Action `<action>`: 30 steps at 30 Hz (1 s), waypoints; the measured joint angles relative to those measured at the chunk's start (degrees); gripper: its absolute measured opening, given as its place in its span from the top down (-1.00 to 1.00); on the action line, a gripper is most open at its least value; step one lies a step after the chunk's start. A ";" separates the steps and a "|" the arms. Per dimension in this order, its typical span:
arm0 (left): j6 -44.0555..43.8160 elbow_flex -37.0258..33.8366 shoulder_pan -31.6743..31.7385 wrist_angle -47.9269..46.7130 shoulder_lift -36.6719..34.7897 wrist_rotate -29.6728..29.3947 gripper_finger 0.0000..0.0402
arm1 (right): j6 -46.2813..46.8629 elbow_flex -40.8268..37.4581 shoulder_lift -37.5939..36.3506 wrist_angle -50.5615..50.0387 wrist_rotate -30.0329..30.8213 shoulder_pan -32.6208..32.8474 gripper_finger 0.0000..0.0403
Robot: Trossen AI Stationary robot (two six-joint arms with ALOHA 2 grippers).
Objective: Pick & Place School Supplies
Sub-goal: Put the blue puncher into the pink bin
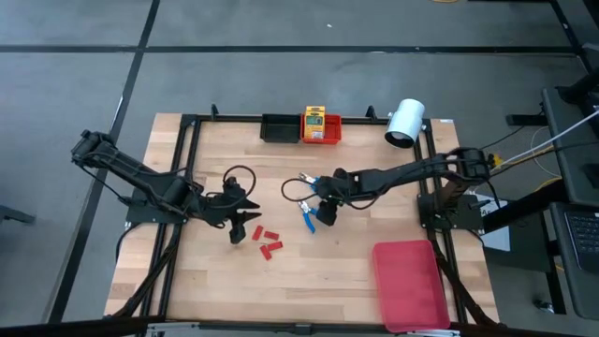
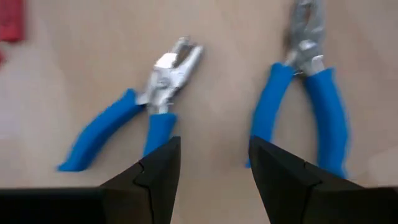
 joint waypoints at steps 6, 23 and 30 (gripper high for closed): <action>0.20 0.00 0.02 -0.33 -0.22 0.82 0.48 | -3.27 0.00 2.22 1.80 1.67 -2.22 0.04; 0.42 0.00 0.02 -0.55 -0.22 1.15 0.52 | -2.12 0.00 7.15 5.90 -1.23 -3.31 0.70; 0.42 0.00 -0.20 -1.07 -0.22 1.08 0.61 | -0.12 1.45 5.14 4.35 -3.30 0.27 0.81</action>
